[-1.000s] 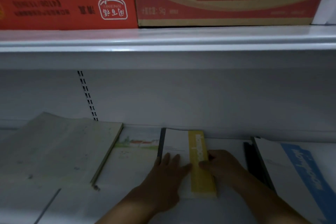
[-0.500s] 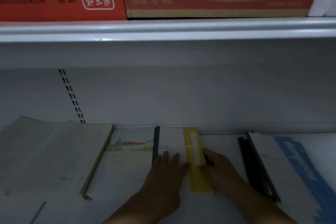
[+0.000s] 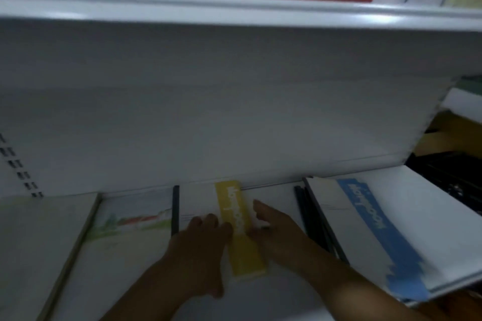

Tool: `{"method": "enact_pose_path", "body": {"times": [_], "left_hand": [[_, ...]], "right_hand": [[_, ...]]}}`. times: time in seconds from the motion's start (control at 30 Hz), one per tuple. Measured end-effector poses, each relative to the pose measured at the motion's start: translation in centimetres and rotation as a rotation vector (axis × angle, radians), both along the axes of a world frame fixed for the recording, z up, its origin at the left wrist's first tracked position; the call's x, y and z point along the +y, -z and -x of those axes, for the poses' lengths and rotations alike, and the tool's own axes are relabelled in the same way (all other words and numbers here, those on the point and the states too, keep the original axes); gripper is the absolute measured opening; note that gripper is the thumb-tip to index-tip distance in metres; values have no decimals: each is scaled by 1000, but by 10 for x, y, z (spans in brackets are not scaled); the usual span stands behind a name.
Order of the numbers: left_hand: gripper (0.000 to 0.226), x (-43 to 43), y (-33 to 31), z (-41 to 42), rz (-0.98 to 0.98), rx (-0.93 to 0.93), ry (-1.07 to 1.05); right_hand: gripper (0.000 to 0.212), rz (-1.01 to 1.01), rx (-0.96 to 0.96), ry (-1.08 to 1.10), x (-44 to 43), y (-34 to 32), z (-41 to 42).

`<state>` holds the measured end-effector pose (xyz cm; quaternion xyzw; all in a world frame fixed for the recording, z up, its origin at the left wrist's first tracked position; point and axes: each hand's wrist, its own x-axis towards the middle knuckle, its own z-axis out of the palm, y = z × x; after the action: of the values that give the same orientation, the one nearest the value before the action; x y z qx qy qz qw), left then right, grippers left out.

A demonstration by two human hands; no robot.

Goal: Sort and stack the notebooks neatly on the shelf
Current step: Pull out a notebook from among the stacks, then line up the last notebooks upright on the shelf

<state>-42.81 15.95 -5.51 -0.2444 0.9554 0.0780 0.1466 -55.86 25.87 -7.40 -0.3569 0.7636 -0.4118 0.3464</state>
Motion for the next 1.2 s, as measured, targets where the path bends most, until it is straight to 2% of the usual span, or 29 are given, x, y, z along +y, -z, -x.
{"method": "enact_pose_path", "body": {"times": [0.07,0.13,0.17,0.23,0.3,0.33,0.43,0.5,0.57,0.63,0.7,0.77,0.83,0.9,0.97,1.07,1.2], "left_hand": [[87,7,-9,10,-54,-40,14],[83,33,-18,27,-153,70,15],[81,52,-21,39,-220,117,12],[82,88,-14,72,-341,178,-4],[88,111,5,110,-408,222,-81],[90,115,17,127,-419,228,-146],[93,119,39,160,-422,229,-308],[97,120,44,171,-513,223,-381],[94,115,42,175,-655,379,-486],[69,108,34,175,-856,585,-641],[75,99,30,174,-1147,676,-835],[53,104,21,173,-1299,667,-881],[35,117,20,174,-1264,669,-826],[28,128,21,171,-1201,814,-742],[37,135,13,162,-1139,1033,-649],[60,129,-4,140,-914,1243,-530],[65,113,-12,113,-816,1274,-503]], "right_hand": [[51,54,254,92,29,-16,27],[45,131,532,236,65,-26,66],[47,103,611,315,84,-23,90],[53,-130,658,371,113,-15,127],[63,-313,503,346,136,-2,149],[63,-313,386,341,143,2,155],[59,-161,179,322,156,12,164],[60,-64,95,308,156,20,164],[60,0,54,299,151,22,159],[61,61,34,295,148,27,155],[67,106,-9,270,149,30,155],[68,146,-49,245,150,31,157],[72,199,-106,227,153,30,159],[81,257,-179,248,154,28,164],[73,354,-273,238,150,16,169],[32,477,-248,87,141,-3,168],[37,560,-128,-32,128,-6,148]]}}
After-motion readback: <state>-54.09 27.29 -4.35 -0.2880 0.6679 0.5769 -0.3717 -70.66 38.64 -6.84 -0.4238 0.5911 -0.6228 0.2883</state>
